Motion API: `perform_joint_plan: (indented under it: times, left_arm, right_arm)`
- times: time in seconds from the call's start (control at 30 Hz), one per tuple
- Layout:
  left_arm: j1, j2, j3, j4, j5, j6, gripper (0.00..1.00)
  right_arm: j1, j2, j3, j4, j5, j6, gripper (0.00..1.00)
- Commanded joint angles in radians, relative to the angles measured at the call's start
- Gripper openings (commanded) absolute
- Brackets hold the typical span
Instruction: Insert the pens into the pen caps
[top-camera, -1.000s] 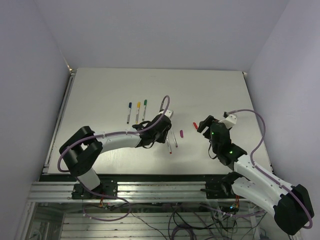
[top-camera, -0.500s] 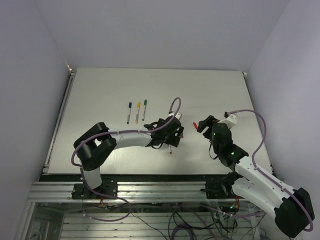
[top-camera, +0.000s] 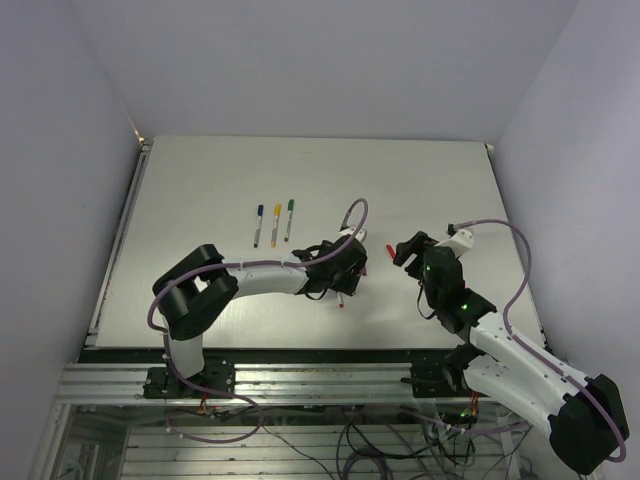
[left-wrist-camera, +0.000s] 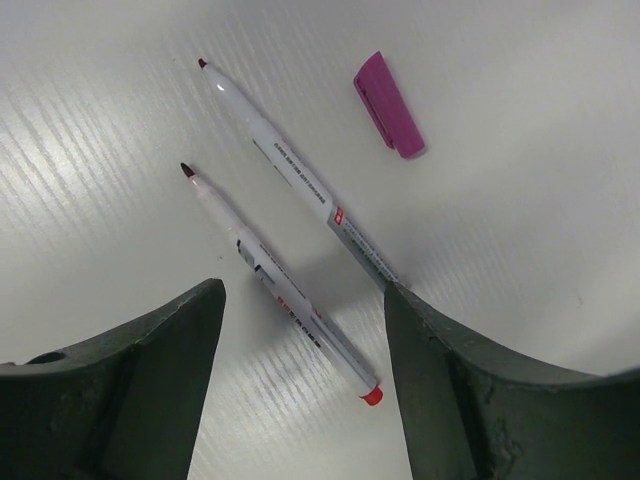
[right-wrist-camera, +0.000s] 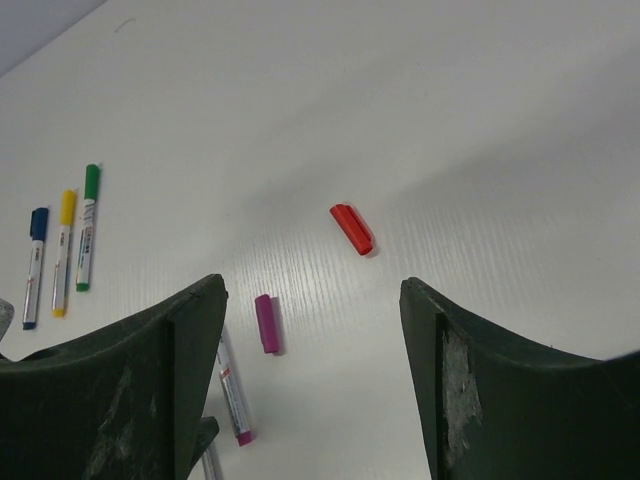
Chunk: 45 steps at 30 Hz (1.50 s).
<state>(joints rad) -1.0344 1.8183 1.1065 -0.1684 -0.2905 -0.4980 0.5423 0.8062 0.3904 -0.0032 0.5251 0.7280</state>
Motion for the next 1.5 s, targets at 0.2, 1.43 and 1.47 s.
perform_joint_plan:
  times: [0.2,1.43,1.47]
  left_arm:
    - [-0.006,-0.02,-0.011,-0.036,-0.055,-0.016,0.66]
    - [0.024,0.037,-0.023,-0.258,-0.069,0.058,0.44]
    - [0.026,0.035,-0.025,-0.266,-0.067,0.061,0.44]
  right_arm:
    - [-0.007,0.017,-0.02,0.032,-0.012,0.026,0.7]
    - [-0.007,0.021,-0.011,0.025,-0.054,0.049,0.69]
    - [-0.006,0.021,-0.008,0.022,-0.054,0.048,0.69]
